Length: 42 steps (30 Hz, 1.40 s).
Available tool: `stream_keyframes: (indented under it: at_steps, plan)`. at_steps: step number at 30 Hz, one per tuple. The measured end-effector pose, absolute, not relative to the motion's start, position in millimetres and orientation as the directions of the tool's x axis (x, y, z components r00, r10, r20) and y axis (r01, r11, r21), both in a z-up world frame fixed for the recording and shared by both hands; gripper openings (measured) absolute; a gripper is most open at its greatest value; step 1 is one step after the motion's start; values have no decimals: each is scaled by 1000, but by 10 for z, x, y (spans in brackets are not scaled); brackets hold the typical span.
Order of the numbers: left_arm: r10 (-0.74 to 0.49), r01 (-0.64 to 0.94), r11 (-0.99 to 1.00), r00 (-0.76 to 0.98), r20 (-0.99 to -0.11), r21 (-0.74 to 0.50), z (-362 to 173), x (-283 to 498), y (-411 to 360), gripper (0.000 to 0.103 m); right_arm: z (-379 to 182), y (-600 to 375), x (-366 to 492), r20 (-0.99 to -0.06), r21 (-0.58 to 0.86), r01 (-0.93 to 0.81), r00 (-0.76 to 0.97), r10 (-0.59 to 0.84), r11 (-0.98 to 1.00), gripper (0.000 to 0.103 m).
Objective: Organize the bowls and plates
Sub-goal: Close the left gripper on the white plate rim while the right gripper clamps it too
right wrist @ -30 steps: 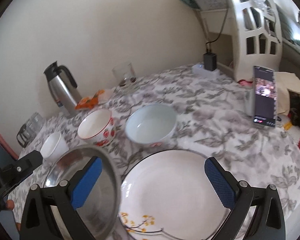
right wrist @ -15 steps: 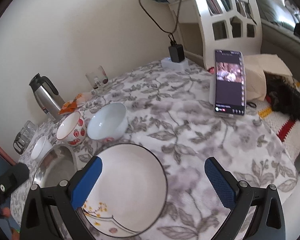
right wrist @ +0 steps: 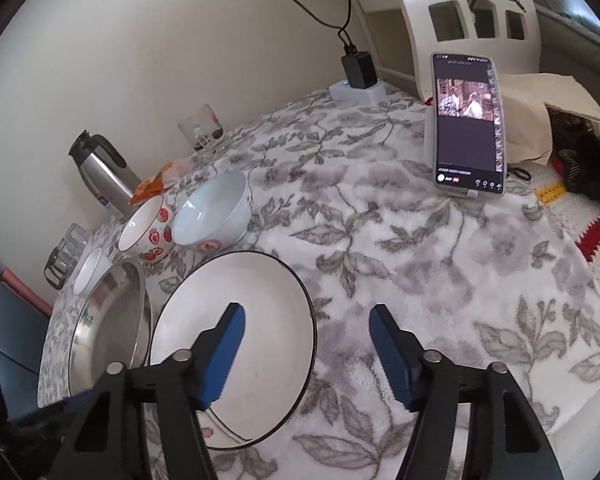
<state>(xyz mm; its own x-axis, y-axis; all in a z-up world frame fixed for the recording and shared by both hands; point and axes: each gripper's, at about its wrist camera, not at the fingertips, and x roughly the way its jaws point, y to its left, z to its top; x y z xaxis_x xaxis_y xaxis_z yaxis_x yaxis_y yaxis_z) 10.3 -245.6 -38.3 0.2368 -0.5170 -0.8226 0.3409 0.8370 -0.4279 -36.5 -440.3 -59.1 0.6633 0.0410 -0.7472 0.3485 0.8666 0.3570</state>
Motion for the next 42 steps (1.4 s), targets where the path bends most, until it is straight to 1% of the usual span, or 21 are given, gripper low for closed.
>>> stream_keyframes:
  at_steps: [4, 8, 11, 13, 15, 17, 19, 20, 21, 32, 37, 40, 42]
  plan:
    - [-505, 296, 851, 229, -832, -435, -450, 91, -2465, 78, -670, -4387, -319, -758, 359, 323, 648, 72, 876, 64]
    - [-512, 214, 855, 196, -836, -473, -551, 106, -2390, 74, -768, -4362, -254, -770, 368, 298, 628, 109, 881, 62]
    - [-505, 173, 861, 171, -846, -478, -631, 102, -2363, 69, -836, -4358, -207, -778, 370, 292, 616, 123, 882, 56]
    - [-504, 131, 863, 158, -849, -488, -693, 110, -2318, 67, -876, -4365, -180, -781, 375, 292, 610, 130, 880, 50]
    - [-503, 93, 864, 155, -850, -495, -738, 121, -2266, 63, -905, -4368, -156, -780, 381, 287, 610, 139, 879, 45]
    - [-495, 64, 869, 159, -854, -491, -772, 132, -2211, 60, -930, -4369, -128, -781, 384, 283, 607, 146, 879, 43]
    - [-486, 39, 873, 161, -859, -486, -809, 141, -2162, 58, -963, -4371, -93, -786, 382, 280, 600, 150, 881, 38]
    - [-484, 30, 873, 162, -860, -486, -824, 148, -2144, 55, -973, -4371, -78, -787, 381, 279, 599, 151, 881, 38]
    - [-482, 25, 874, 166, -860, -485, -830, 155, -2132, 54, -990, -4366, -59, -788, 382, 276, 596, 154, 882, 38]
    - [-450, -1, 888, 194, -872, -459, -782, 98, -2017, 53, -1119, -4370, 22, -793, 391, 270, 584, 174, 880, 38]
    - [-438, -21, 895, 150, -886, -446, -910, 135, -2026, 53, -1147, -4378, 36, -792, 395, 266, 584, 179, 879, 38]
    - [-440, -28, 893, 151, -885, -448, -931, 167, -2035, 45, -1149, -4374, 58, -794, 389, 262, 581, 177, 883, 38]
    - [-433, -35, 896, 157, -888, -443, -935, 182, -2029, 44, -1148, -4377, 77, -795, 387, 260, 581, 177, 885, 38]
